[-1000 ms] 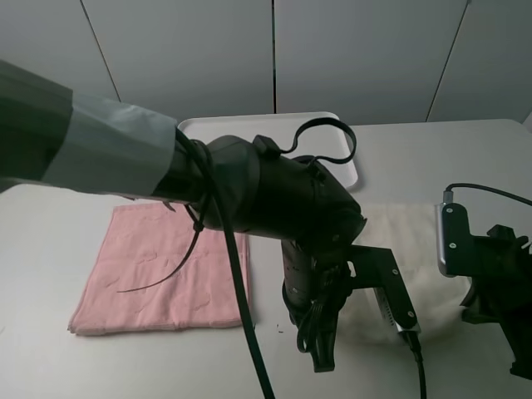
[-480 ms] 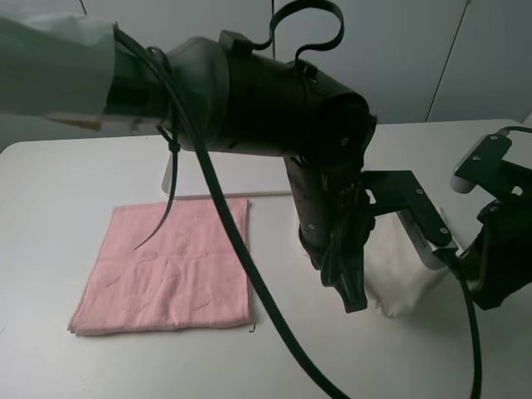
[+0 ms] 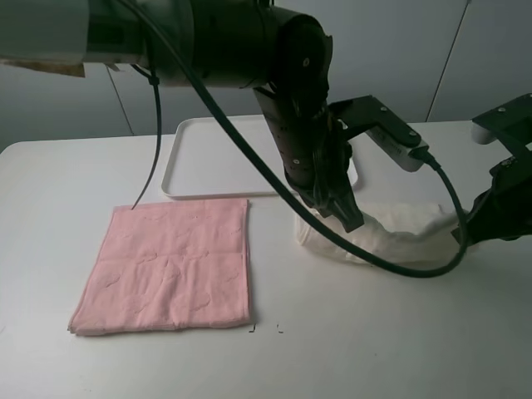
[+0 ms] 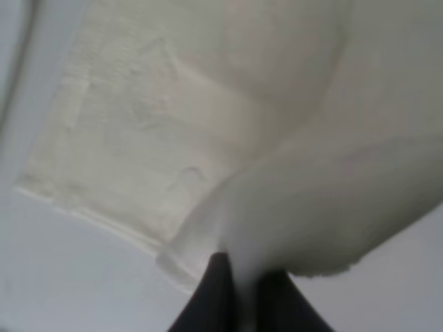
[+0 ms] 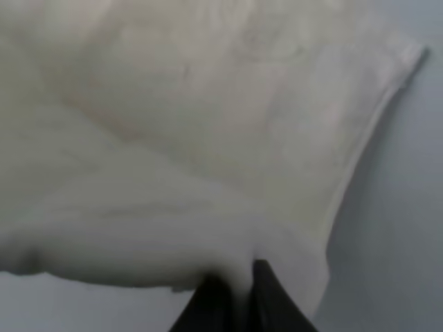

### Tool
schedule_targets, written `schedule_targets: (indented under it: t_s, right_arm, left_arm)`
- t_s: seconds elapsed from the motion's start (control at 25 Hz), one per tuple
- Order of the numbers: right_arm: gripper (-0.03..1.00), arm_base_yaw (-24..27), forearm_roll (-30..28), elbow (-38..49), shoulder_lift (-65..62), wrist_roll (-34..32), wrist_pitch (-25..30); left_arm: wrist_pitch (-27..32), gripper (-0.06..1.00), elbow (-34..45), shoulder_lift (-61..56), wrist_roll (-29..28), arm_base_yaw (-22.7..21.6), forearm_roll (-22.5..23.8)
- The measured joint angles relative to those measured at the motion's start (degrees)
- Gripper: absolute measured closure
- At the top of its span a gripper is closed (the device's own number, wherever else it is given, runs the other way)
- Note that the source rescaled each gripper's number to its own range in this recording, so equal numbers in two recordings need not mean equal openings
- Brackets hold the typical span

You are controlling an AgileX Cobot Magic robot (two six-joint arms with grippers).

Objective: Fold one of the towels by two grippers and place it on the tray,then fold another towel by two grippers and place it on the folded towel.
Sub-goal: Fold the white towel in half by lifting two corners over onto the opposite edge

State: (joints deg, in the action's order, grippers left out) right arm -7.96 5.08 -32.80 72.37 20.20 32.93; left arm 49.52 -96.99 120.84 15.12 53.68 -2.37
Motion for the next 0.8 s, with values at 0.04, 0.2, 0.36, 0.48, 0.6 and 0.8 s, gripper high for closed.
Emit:
schedule_targets:
  t_s: [0.04, 0.2, 0.36, 0.48, 0.6, 0.8]
  right_arm:
    - [0.97, 0.00, -0.27, 0.00, 0.00, -1.33, -1.36]
    - [0.97, 0.00, -2.86, 0.00, 0.48, -5.78, -5.21]
    - [0.97, 0.00, -4.67, -0.08, 3.32, -7.77, -8.57]
    - [0.97, 0.00, -6.55, -0.08, 5.90, -10.15, -12.02]
    - [0.97, 0.00, -7.56, -0.08, 8.35, -12.30, -17.71]
    - [0.85, 0.00, -8.18, -0.08, 12.77, -13.34, -26.24]
  left_arm:
    - [-0.43, 0.94, -0.14, 0.00, 0.00, -0.53, -0.34]
    - [-2.58, 0.94, -0.13, 0.00, -0.83, -1.80, -0.52]
    - [-3.33, 0.93, -0.13, 0.69, -1.32, -2.30, -0.52]
    - [-4.87, 0.87, -0.13, 1.97, -4.07, -2.30, 1.15]
    - [-5.70, 0.80, -0.13, 2.46, -7.93, -2.30, 5.40]
    - [-5.88, 0.62, -0.13, 2.85, -15.68, -2.30, 14.61]
